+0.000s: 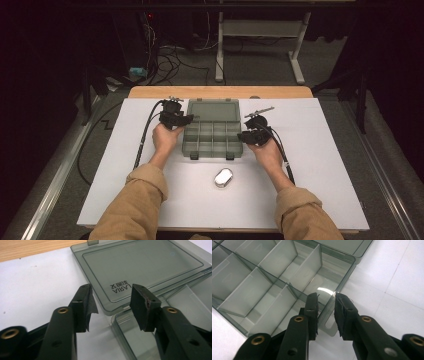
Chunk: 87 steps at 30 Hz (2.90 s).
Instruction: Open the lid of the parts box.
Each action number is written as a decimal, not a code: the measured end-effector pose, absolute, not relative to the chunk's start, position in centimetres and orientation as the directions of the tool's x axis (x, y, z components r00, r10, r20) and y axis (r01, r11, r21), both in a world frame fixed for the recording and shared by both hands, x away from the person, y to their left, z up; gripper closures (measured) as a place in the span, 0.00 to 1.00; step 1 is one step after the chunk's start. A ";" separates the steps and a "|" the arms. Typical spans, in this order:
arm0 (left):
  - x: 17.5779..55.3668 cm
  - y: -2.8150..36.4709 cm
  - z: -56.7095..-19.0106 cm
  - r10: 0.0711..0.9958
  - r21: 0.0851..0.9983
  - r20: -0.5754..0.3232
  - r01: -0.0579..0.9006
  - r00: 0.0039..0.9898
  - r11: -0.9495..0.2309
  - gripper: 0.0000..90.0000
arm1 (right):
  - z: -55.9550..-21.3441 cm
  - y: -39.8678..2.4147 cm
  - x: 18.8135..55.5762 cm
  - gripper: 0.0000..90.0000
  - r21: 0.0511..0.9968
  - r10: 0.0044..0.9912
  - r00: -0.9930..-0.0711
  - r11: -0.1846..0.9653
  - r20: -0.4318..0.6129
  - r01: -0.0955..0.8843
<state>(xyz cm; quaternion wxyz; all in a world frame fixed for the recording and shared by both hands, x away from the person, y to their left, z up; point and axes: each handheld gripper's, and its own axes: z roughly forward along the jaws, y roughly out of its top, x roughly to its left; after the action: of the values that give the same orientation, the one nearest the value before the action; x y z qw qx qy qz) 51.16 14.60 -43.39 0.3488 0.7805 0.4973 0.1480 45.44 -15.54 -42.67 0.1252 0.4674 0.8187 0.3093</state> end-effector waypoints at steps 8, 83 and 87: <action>50.6 15.6 -42.5 0.870 0.684 -0.125 0.677 0.477 -0.272 0.51 | -42.8 -15.6 45.4 0.81 0.631 0.840 -0.536 0.373 0.082 0.680; 39.1 19.9 -40.4 0.779 0.786 -0.103 0.530 0.619 -0.318 0.47 | -41.1 -22.5 40.0 0.59 0.764 0.808 -0.575 0.287 0.131 0.577; 38.6 20.2 -40.6 0.779 0.784 -0.099 0.531 0.619 -0.322 0.47 | -41.0 -23.0 39.4 0.58 0.770 0.808 -0.576 0.287 0.125 0.570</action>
<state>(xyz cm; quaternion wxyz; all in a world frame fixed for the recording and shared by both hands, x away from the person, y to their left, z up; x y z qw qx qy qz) 38.57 20.19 -40.57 0.4138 0.7991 0.4096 0.1499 39.42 -23.01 -41.03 0.1460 0.4367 0.7887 0.4073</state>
